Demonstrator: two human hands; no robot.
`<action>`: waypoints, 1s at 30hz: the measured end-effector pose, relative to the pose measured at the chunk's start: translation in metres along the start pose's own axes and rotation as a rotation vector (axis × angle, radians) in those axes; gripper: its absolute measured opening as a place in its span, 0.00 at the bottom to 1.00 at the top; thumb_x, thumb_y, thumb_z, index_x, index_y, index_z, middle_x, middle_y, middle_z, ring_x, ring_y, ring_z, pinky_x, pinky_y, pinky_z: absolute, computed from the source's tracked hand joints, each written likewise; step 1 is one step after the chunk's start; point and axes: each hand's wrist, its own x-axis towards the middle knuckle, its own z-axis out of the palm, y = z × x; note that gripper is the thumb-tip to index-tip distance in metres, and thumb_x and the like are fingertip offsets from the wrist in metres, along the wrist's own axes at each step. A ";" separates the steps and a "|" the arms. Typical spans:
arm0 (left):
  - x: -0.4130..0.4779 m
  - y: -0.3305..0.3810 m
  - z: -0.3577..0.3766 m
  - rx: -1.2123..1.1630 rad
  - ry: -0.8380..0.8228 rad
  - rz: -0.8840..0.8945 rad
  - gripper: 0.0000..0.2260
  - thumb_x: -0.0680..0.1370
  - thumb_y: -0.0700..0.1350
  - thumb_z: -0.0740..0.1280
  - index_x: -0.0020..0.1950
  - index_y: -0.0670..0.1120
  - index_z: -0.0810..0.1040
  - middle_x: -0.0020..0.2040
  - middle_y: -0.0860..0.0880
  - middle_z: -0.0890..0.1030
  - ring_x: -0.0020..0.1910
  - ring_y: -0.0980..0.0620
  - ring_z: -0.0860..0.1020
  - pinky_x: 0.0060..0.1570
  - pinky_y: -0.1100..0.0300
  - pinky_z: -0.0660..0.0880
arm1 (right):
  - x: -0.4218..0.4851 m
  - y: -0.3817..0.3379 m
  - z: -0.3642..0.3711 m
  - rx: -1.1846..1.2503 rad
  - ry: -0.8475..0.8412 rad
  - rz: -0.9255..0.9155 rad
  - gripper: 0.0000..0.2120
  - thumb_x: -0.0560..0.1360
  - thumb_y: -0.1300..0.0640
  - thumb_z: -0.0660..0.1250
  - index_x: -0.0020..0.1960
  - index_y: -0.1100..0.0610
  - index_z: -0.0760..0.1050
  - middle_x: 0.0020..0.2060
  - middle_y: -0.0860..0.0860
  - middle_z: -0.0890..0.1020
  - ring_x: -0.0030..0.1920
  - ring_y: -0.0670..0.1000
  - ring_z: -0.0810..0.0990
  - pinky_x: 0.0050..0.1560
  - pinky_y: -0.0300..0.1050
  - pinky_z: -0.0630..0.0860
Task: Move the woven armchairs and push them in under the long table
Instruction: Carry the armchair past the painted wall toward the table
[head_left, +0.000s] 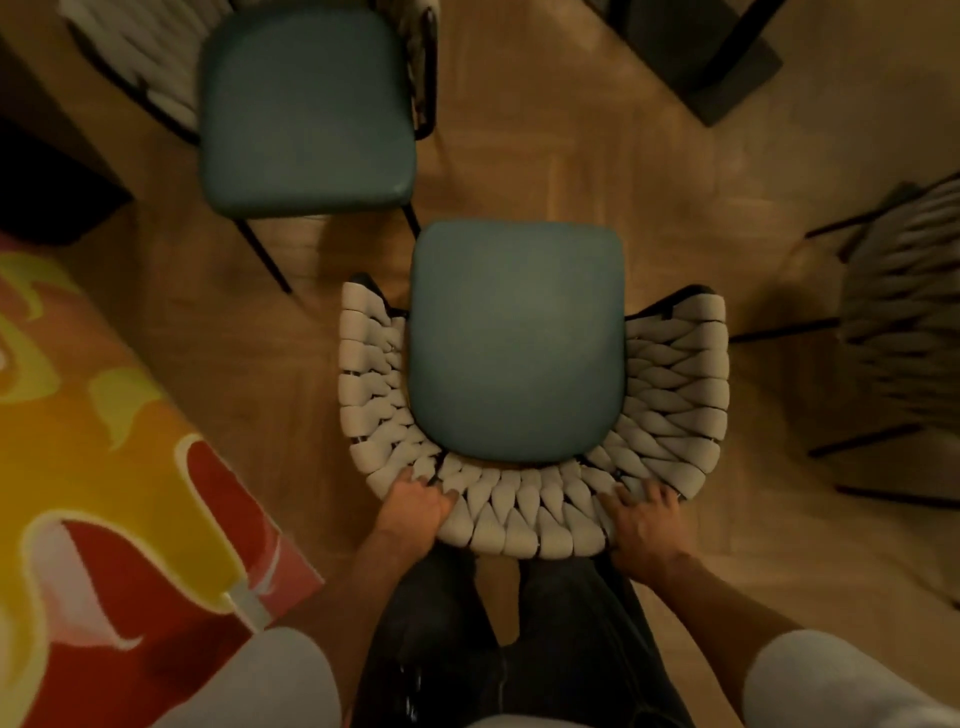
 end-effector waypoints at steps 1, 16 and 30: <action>-0.004 -0.008 0.003 0.016 -0.015 0.017 0.31 0.75 0.46 0.70 0.78 0.52 0.64 0.68 0.47 0.77 0.65 0.44 0.76 0.73 0.42 0.59 | -0.005 -0.014 0.004 0.024 -0.003 0.012 0.41 0.74 0.38 0.65 0.82 0.46 0.54 0.80 0.52 0.61 0.78 0.65 0.55 0.78 0.64 0.52; 0.000 -0.018 -0.004 0.192 -0.084 0.217 0.34 0.77 0.43 0.69 0.80 0.46 0.59 0.74 0.40 0.71 0.71 0.38 0.69 0.75 0.39 0.56 | -0.047 -0.065 0.048 0.312 -0.110 0.208 0.43 0.75 0.41 0.68 0.83 0.45 0.50 0.82 0.52 0.56 0.80 0.65 0.51 0.78 0.64 0.49; 0.106 -0.095 -0.153 0.335 0.059 0.254 0.23 0.79 0.44 0.62 0.74 0.55 0.68 0.70 0.52 0.76 0.68 0.48 0.74 0.72 0.50 0.61 | 0.024 -0.004 -0.040 0.470 0.051 0.209 0.37 0.70 0.40 0.68 0.76 0.47 0.67 0.73 0.52 0.72 0.74 0.63 0.64 0.77 0.63 0.54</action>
